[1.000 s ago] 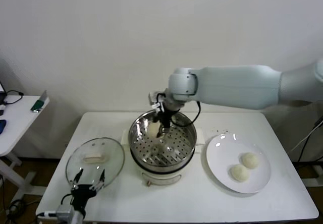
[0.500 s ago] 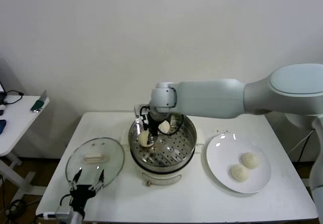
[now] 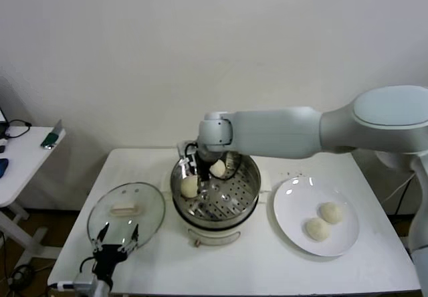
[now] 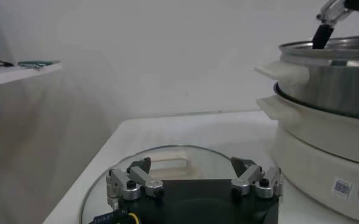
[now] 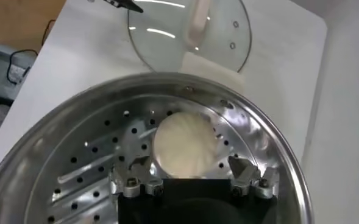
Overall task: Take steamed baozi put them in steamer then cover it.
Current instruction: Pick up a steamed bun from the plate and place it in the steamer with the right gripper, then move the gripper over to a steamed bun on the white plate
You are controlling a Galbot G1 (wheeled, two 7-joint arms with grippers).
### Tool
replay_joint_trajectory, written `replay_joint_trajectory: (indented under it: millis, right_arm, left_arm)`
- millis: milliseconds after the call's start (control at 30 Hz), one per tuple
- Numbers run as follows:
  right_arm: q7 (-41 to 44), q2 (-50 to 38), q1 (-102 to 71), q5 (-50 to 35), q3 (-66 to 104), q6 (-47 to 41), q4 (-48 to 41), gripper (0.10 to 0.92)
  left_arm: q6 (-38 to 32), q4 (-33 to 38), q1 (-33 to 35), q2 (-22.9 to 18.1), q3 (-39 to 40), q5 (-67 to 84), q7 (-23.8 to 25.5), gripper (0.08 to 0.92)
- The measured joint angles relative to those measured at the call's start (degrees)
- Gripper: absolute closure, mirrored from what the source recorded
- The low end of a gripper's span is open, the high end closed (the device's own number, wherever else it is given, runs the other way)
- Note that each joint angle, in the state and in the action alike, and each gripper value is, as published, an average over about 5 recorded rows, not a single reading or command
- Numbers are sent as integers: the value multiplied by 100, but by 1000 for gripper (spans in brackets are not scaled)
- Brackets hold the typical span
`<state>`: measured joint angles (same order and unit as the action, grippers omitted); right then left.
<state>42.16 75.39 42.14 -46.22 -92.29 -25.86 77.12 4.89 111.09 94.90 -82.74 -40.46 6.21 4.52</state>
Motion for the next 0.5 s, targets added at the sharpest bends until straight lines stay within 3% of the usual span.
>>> replay_joint_trajectory:
  millis: [500]
  right_arm:
    - [929, -2686, 1636, 639, -1417, 682, 1487, 203]
  left_arm:
    - [13, -32, -60, 6, 61, 1, -1, 177]
